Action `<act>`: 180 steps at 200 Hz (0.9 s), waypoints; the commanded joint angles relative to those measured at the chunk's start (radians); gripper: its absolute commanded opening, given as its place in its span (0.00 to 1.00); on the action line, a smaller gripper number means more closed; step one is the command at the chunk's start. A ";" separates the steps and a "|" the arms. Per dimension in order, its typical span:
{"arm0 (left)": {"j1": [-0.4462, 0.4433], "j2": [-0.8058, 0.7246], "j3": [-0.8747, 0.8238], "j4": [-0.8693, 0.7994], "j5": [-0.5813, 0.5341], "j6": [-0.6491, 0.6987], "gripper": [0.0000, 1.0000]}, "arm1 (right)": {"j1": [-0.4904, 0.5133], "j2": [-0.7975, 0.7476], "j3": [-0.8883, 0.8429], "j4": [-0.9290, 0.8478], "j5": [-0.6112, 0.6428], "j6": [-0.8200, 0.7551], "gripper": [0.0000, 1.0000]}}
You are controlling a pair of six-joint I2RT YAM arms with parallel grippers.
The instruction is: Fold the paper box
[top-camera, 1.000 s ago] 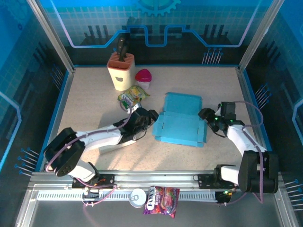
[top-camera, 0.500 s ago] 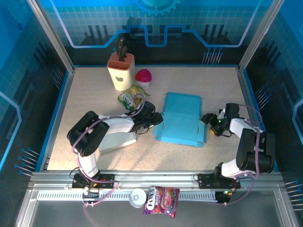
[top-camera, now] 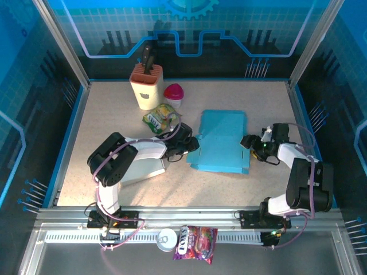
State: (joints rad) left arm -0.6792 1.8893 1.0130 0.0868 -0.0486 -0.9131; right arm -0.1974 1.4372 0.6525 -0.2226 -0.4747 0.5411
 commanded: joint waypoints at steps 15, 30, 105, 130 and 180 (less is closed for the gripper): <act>0.034 0.059 -0.021 -0.130 -0.062 0.040 0.44 | -0.012 0.005 0.042 0.013 -0.069 -0.021 0.73; 0.048 0.056 -0.040 -0.119 -0.064 0.040 0.44 | -0.012 0.014 0.053 -0.003 -0.064 -0.027 0.72; 0.072 0.059 -0.054 -0.093 -0.038 0.049 0.42 | 0.048 0.009 -0.003 -0.029 0.018 -0.023 0.61; 0.071 0.053 -0.057 -0.090 -0.040 0.049 0.42 | 0.064 0.026 -0.004 -0.034 0.029 -0.023 0.52; 0.070 0.022 -0.059 -0.084 -0.039 0.055 0.41 | 0.085 -0.042 -0.007 -0.051 0.053 0.019 0.25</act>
State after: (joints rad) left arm -0.6235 1.8915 1.0035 0.1040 -0.0631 -0.8825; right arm -0.1310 1.4498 0.6521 -0.2398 -0.4442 0.5415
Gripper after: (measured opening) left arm 0.415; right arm 0.302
